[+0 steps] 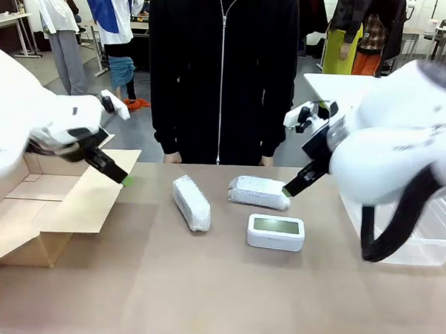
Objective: Separate and place wrapped and unwrapped clocks.
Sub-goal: Pick up the Digital clock indicated by the person.
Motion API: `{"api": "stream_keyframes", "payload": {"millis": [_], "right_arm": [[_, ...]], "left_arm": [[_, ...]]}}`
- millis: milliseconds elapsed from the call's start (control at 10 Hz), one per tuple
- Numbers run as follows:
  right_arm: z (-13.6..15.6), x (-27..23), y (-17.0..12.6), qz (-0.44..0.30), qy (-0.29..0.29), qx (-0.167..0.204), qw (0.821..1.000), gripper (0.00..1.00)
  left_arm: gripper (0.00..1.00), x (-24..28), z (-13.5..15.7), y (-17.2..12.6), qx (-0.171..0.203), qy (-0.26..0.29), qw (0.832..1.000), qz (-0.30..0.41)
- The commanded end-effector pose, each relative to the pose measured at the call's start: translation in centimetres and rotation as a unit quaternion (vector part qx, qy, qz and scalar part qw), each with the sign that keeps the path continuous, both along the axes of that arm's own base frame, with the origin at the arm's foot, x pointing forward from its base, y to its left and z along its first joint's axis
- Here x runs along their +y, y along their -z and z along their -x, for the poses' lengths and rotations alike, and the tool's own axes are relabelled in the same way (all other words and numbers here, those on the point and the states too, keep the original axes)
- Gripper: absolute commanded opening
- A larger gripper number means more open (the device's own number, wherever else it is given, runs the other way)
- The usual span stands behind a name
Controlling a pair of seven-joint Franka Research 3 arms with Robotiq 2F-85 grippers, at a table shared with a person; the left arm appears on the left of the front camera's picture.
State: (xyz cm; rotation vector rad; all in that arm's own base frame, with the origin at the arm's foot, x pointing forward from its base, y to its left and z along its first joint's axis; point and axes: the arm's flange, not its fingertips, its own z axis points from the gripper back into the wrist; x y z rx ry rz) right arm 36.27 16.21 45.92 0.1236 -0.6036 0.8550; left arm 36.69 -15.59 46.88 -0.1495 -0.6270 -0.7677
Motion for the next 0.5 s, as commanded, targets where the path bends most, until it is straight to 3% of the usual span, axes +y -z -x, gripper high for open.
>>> {"api": "stream_keyframes", "payload": {"millis": [0,300,400], "right_arm": [[2.5,-4.1,-3.7,-0.007,-0.092,0.008,0.996,1.0],[6.6,-7.0,-5.5,-0.073,-0.178,-0.026,0.981,1.0],[7.2,-7.8,-5.7,-0.092,-0.168,-0.04,0.981,1.0]], "left_arm": [[1.0,3.7,4.3,-3.1,0.026,0.074,0.996,0.03],[1.0,5.5,7.2,-4.7,0.018,0.143,0.988,0.047],[1.0,5.7,7.2,-4.1,0.011,0.153,0.987,0.04]]}}
